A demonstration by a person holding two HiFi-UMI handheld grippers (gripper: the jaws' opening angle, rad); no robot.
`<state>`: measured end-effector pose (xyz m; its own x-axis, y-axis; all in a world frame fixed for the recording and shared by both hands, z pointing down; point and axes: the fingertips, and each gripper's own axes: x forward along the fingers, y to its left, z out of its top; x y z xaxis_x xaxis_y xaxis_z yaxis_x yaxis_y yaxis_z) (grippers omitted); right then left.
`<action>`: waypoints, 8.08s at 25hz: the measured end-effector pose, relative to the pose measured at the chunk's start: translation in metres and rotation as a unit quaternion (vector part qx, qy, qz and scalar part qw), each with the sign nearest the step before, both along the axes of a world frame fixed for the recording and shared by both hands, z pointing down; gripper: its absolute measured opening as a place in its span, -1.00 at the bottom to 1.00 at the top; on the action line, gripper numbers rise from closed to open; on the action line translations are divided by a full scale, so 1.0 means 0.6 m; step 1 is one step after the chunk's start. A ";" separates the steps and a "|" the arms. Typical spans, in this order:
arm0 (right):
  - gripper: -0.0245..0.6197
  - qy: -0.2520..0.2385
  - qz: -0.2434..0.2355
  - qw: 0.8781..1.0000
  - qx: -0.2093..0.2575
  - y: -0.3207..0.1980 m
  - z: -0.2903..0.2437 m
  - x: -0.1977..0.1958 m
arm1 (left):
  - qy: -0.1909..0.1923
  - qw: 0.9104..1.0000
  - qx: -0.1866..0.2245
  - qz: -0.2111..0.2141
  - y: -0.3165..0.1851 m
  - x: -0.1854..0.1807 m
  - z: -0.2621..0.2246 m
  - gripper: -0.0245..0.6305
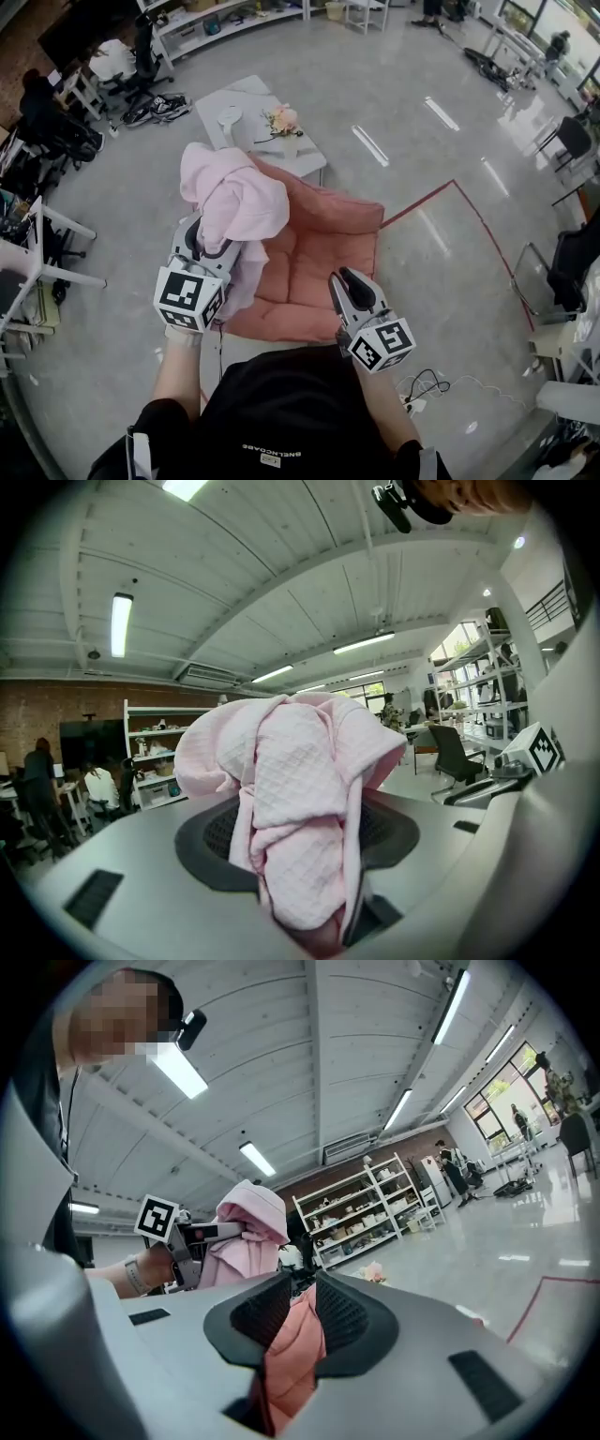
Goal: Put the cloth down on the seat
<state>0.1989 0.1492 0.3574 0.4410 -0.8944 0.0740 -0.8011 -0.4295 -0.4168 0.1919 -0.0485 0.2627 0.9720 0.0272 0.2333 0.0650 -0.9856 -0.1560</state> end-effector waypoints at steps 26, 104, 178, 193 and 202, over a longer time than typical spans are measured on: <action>-0.61 -0.022 0.088 0.996 0.002 0.164 0.030 0.129 | -0.031 0.987 -0.072 0.139 0.269 0.211 0.061 -0.14; -0.61 -0.157 -0.221 0.942 -0.200 -0.157 0.387 0.039 | -0.284 0.908 -0.249 -0.180 -0.129 0.035 0.895 0.01; -0.61 0.085 -0.568 0.818 0.017 -0.485 0.060 -0.727 | 0.091 0.895 -0.079 -0.430 -0.178 -0.871 0.181 -0.88; -0.63 0.096 -0.590 0.801 0.026 -0.485 0.069 -0.824 | 0.098 0.876 -0.086 -0.465 -0.158 -0.966 0.213 -0.88; -0.63 0.103 -0.586 0.804 0.015 -0.451 0.053 -0.853 | 0.104 0.880 -0.084 -0.455 -0.129 -0.993 0.192 -0.88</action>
<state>-0.3127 -0.1214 0.3895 -0.7056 -0.7043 0.0777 -0.7011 0.6782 -0.2203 -0.4040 -0.1258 0.3779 0.6308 -0.7674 0.1150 -0.7759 -0.6255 0.0823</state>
